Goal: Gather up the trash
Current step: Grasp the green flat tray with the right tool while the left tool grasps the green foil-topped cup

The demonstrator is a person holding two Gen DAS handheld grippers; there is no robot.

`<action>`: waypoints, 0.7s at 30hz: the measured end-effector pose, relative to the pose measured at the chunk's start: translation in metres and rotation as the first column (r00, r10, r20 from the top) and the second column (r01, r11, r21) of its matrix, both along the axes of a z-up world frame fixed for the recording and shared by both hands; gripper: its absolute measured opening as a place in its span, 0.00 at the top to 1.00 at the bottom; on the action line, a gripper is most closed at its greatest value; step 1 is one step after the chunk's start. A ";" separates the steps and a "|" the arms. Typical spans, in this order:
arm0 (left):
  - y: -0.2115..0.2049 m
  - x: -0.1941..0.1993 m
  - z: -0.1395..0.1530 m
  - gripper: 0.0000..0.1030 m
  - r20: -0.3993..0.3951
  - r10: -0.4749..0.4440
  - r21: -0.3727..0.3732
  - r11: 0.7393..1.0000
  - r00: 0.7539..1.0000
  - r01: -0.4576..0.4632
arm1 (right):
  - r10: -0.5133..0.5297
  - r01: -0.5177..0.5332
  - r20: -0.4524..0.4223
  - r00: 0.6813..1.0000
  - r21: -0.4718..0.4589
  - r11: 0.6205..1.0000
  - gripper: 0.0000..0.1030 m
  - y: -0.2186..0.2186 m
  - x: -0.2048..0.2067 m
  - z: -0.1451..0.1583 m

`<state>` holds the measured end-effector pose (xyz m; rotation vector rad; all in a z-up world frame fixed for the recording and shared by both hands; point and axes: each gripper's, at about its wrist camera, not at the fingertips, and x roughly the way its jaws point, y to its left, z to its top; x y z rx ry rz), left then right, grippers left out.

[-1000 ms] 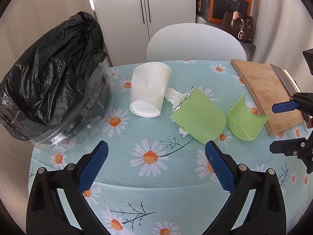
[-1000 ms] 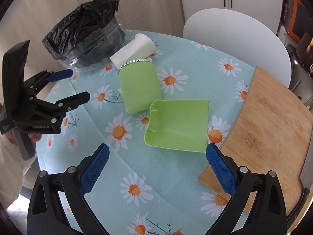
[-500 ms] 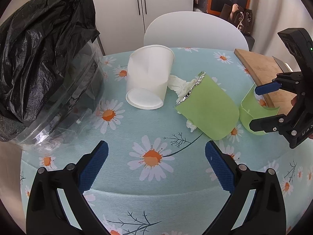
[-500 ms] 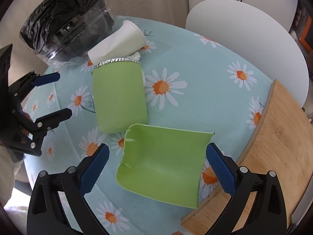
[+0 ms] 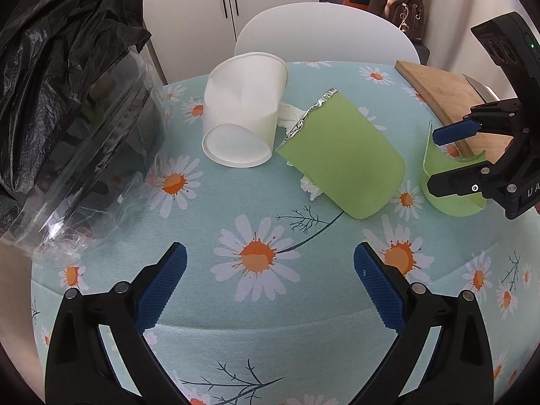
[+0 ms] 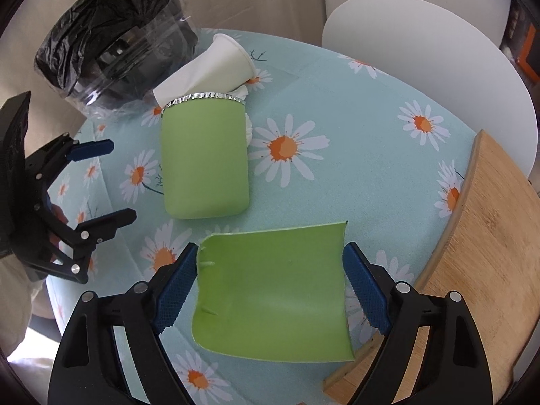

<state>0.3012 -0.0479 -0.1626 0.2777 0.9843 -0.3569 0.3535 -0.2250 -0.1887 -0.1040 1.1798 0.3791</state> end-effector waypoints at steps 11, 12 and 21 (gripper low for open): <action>-0.047 0.006 0.012 0.06 0.056 -0.228 0.052 0.973 0.972 0.225 | -0.093 0.085 0.085 0.992 0.093 0.992 0.21 -0.032 -0.032 0.045; -0.052 0.007 0.014 0.06 0.065 -0.245 0.061 0.969 0.967 0.241 | -0.097 0.089 0.092 0.991 0.092 0.992 0.21 -0.034 -0.036 0.048; -0.085 0.025 0.018 0.06 0.091 -0.389 0.148 0.916 0.917 0.374 | -0.172 0.162 0.081 0.982 0.120 0.980 0.21 -0.064 -0.062 0.046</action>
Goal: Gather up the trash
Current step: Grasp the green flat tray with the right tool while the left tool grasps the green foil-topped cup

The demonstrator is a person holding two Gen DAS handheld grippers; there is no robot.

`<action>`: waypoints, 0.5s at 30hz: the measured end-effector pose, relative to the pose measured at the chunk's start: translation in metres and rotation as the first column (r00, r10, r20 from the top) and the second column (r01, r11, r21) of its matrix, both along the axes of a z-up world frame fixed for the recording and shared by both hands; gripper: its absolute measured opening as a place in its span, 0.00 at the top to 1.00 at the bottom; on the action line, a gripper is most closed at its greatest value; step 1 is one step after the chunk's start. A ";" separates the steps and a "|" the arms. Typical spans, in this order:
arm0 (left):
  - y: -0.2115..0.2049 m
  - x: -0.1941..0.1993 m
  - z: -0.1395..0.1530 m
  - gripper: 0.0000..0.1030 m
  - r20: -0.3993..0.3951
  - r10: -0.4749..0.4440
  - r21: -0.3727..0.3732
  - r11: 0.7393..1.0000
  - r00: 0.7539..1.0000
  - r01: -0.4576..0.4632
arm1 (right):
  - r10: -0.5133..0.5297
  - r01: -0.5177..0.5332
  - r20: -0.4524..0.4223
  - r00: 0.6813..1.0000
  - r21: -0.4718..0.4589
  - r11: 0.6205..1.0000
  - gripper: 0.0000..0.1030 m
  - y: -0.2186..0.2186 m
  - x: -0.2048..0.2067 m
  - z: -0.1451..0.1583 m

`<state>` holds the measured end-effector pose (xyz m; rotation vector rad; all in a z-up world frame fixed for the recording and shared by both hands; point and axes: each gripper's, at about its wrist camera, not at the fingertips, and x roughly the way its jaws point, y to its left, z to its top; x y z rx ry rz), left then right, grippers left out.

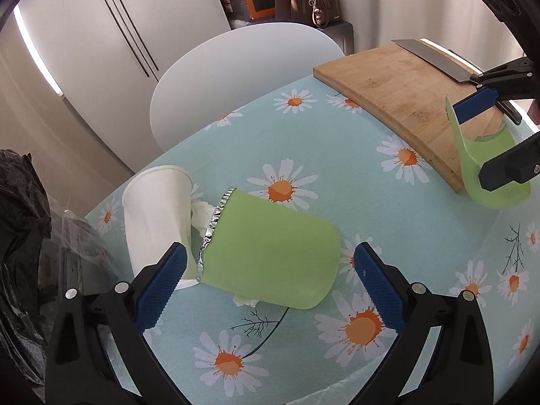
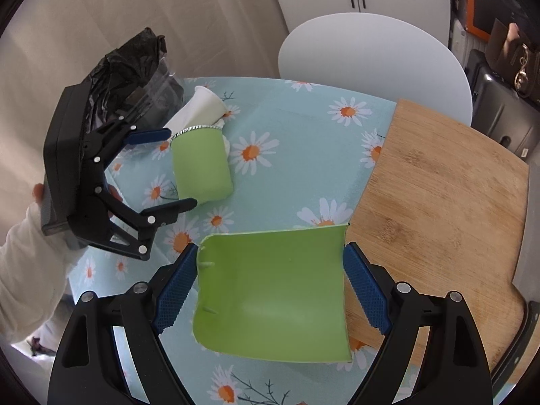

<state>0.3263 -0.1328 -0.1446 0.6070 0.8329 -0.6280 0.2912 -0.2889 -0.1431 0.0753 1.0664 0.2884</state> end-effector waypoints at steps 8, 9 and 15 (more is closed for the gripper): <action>-0.020 0.005 -0.007 0.18 -0.016 -0.087 0.052 0.995 0.996 0.088 | -0.046 0.046 -0.009 0.999 0.000 0.999 0.21 -0.013 -0.011 -0.006; -0.020 0.005 -0.006 0.18 -0.023 -0.091 0.056 0.994 0.996 0.092 | -0.050 0.051 -0.011 0.999 0.000 0.999 0.27 -0.014 -0.011 -0.007; -0.012 -0.004 0.004 0.18 -0.032 -0.077 0.040 0.996 0.996 0.079 | -0.043 0.044 -0.032 0.999 0.021 0.999 0.46 -0.012 -0.012 -0.010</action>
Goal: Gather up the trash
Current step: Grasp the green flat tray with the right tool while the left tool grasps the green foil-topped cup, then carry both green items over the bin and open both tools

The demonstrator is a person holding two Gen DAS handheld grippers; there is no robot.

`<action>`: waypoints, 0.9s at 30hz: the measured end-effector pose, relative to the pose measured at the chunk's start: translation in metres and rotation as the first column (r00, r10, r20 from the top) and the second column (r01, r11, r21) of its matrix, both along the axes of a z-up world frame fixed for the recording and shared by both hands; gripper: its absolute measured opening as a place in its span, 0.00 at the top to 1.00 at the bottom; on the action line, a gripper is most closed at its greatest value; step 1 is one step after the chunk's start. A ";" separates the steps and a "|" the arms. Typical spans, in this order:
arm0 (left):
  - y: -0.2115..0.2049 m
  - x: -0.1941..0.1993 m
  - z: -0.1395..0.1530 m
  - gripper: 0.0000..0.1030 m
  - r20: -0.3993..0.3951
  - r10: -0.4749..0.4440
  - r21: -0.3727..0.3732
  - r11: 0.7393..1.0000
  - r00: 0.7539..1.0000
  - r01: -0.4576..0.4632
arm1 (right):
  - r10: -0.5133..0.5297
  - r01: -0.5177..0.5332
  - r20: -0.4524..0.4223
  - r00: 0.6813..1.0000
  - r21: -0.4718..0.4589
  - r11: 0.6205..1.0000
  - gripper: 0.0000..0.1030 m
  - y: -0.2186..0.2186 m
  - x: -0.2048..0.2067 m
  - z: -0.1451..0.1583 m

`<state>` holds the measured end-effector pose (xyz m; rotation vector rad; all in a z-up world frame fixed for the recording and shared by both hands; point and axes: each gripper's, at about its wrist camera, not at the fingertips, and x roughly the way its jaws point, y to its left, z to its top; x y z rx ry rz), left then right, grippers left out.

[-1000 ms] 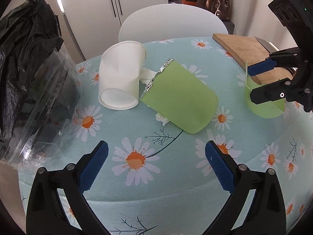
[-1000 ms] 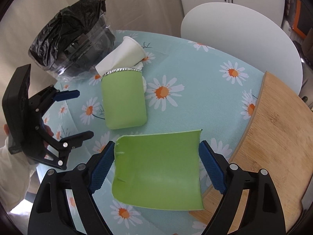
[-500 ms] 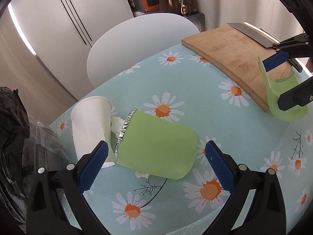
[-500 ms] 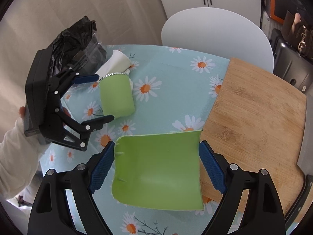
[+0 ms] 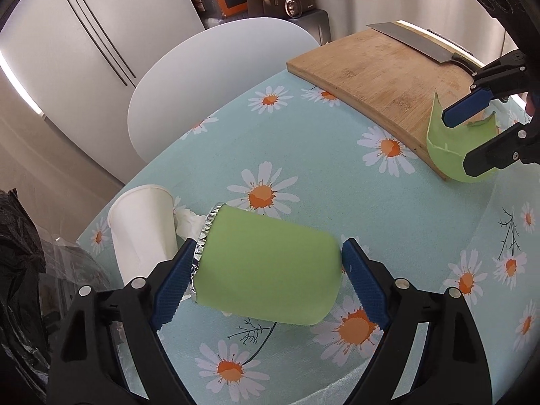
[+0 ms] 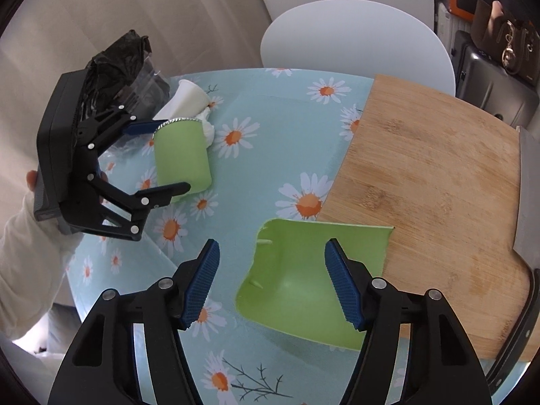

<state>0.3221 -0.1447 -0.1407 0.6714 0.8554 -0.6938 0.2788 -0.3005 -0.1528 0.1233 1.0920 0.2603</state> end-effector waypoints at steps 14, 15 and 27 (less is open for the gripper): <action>0.040 -0.036 0.032 0.18 -0.013 0.097 -0.070 0.993 0.995 -0.098 | -0.029 0.035 0.065 0.997 -0.089 0.995 0.15 -0.001 -0.014 0.014; 0.043 -0.038 0.032 0.18 -0.016 0.104 -0.072 0.992 0.994 -0.105 | -0.045 0.051 0.061 0.997 -0.101 0.994 0.15 -0.003 -0.013 0.012; 0.070 -0.058 0.032 0.18 -0.029 0.174 -0.064 0.982 0.984 -0.176 | -0.094 0.093 0.002 0.996 -0.161 0.983 0.29 0.002 0.004 -0.019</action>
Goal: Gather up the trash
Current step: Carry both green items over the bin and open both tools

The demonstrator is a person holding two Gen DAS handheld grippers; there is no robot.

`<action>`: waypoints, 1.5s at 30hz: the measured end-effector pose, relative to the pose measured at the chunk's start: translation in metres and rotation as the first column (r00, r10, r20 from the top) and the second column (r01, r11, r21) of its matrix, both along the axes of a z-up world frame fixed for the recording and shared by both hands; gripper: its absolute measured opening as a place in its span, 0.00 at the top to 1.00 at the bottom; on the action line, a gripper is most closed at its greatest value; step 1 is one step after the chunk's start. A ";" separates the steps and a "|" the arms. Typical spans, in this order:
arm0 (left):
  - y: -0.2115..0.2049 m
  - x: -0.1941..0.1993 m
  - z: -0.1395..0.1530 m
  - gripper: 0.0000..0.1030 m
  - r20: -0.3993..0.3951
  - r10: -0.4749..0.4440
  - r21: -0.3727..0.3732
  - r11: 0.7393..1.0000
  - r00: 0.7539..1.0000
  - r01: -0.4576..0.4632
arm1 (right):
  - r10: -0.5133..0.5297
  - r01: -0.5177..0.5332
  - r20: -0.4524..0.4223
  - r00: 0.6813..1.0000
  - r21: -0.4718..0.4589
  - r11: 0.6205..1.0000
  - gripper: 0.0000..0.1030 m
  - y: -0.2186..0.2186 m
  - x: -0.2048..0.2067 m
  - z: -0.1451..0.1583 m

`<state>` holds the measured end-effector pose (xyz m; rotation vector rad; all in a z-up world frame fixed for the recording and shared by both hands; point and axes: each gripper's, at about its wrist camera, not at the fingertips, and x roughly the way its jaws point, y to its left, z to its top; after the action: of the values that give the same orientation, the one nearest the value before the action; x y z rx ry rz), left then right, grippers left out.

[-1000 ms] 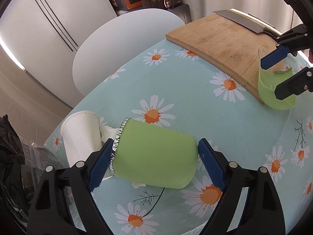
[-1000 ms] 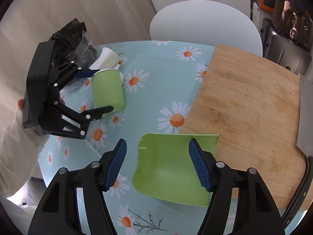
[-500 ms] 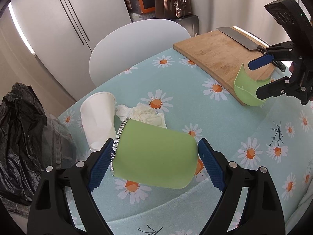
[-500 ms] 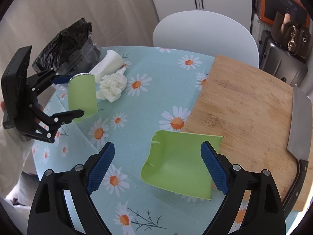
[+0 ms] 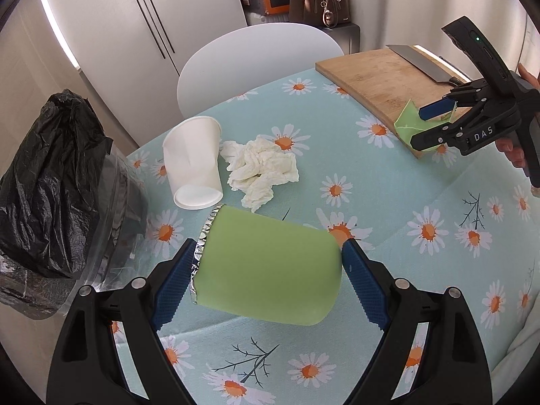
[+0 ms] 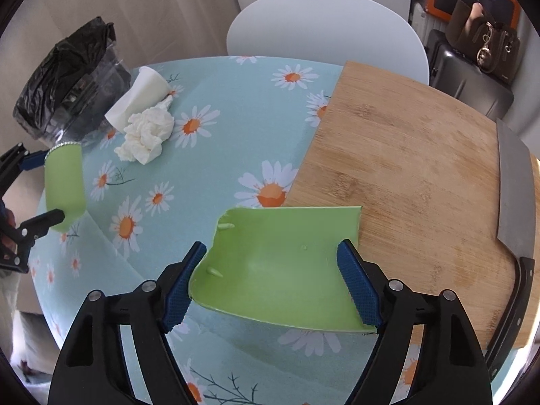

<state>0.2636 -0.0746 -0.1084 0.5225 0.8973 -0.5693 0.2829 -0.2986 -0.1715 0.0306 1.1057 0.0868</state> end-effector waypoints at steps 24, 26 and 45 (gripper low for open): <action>0.064 -0.065 0.043 0.18 0.036 0.184 -0.161 0.971 0.982 -0.176 | 0.106 -0.120 0.136 0.985 0.097 0.988 0.34 0.046 -0.053 0.061; 0.073 -0.070 0.048 0.18 0.047 0.216 -0.173 0.963 0.975 -0.205 | 0.128 -0.144 0.152 0.980 0.100 0.985 0.34 0.057 -0.056 0.065; 0.160 -0.040 0.130 0.18 0.201 0.294 -0.216 0.944 0.934 -0.250 | 0.329 -0.365 0.382 0.864 0.025 0.931 0.34 0.180 -0.008 0.159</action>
<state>0.2235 0.0858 0.0216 0.2789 0.6711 -0.3254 0.2751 -0.1185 -0.0129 -0.0973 0.7139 0.4553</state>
